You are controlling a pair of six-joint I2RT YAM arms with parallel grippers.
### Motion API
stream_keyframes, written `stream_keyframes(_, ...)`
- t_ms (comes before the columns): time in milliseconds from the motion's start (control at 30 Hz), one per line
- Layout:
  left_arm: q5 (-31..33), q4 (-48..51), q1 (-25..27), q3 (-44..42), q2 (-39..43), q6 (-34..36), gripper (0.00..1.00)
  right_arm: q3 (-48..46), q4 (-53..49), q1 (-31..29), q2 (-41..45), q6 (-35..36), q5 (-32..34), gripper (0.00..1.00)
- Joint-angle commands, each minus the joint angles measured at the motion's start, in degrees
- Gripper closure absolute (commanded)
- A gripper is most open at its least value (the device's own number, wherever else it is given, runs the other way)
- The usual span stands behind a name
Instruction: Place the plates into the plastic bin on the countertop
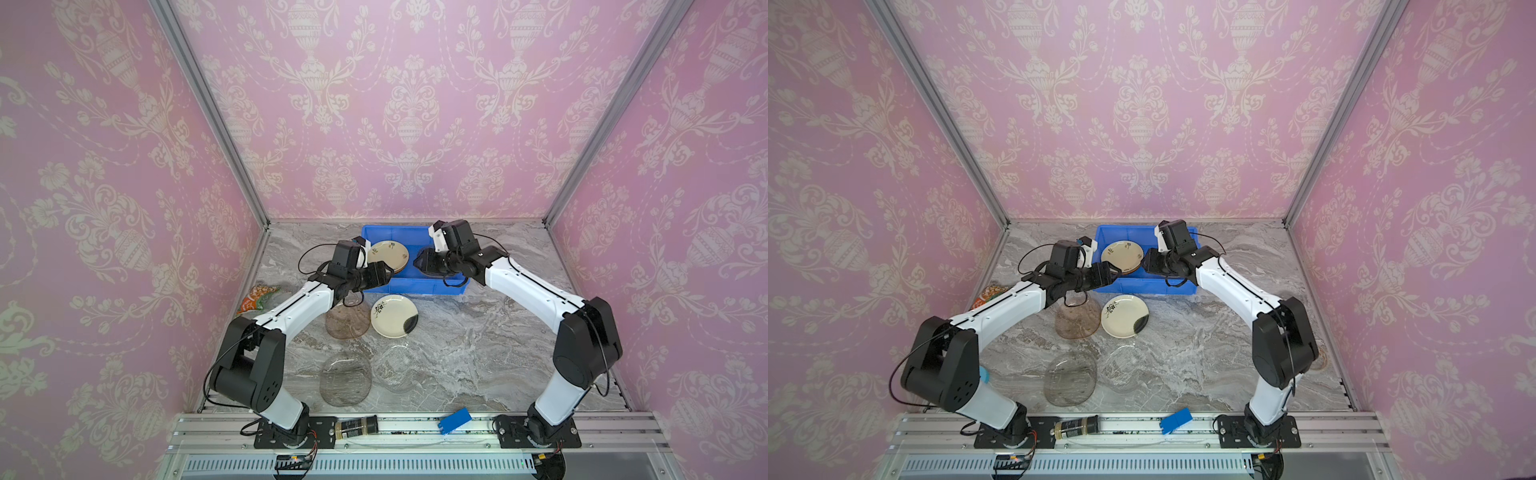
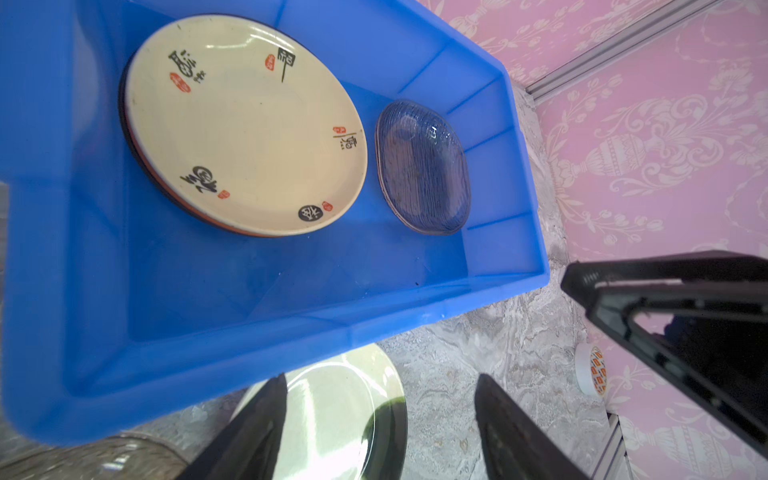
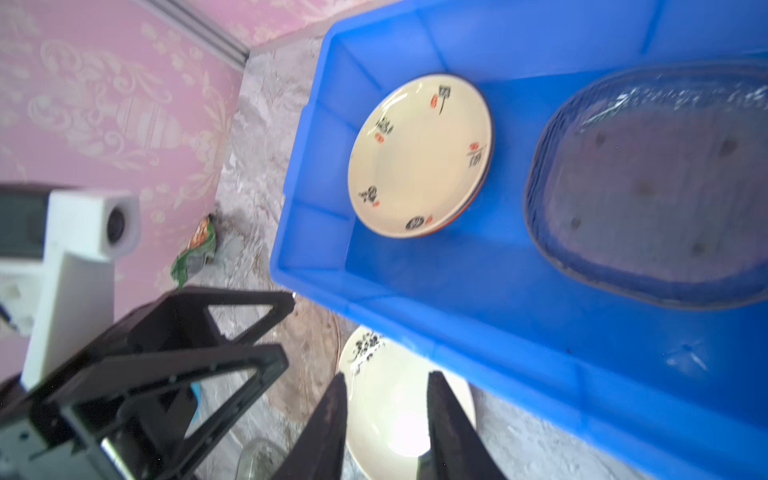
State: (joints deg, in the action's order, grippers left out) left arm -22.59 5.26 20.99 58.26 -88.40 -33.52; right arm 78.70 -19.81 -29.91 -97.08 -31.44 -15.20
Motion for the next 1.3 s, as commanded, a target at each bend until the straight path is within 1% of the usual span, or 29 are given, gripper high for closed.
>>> stream_keyframes(0,-1.36,-0.52,1.18,-3.7,5.66,2.27,0.27,-7.57,-1.17,-3.7,5.31,3.61,-2.86,0.67)
stream_keyframes(133,-1.19,0.34,2.17,-9.1,11.6,2.45,0.27,-17.97,-1.23,-7.65,12.46,2.99,-3.24,0.68)
stream_keyframes(267,-1.34,2.56,3.23,-13.1,16.74,3.19,0.27,-24.81,-1.35,-9.88,17.02,1.68,-2.97,0.68)
stream_keyframes(400,-0.71,5.43,3.87,-15.88,21.27,3.72,0.27,-30.68,0.3,-10.06,18.76,-1.61,-3.6,0.68)
stream_keyframes(500,-0.63,6.27,4.48,-19.06,23.37,3.47,0.27,-34.34,3.06,-10.06,17.84,-2.48,-4.53,0.66)
stream_keyframes(533,-0.87,6.59,4.65,-19.68,23.69,3.38,0.27,-35.46,4.33,-10.09,17.27,-4.54,-5.18,0.65)
stream_keyframes(733,-0.81,6.99,6.91,-21.92,23.45,3.1,0.27,-40.04,11.42,-10.33,14.96,-7.81,-7.31,0.65)
stream_keyframes(833,-0.4,5.99,7.1,-22.88,23.11,2.71,0.27,-41.01,13.98,-10.52,14.21,-8.63,-8.31,0.66)
stream_keyframes(1000,0.43,2.24,7.16,-24.31,22.01,1.14,0.28,-41.91,15.16,-10.96,12.08,-8.48,-8.77,0.67)
stream_keyframes(1267,-0.65,-2.32,7.22,-25.05,19.35,0.02,0.28,-42.48,16.65,-11.53,10.03,-8.64,-9.44,0.71)
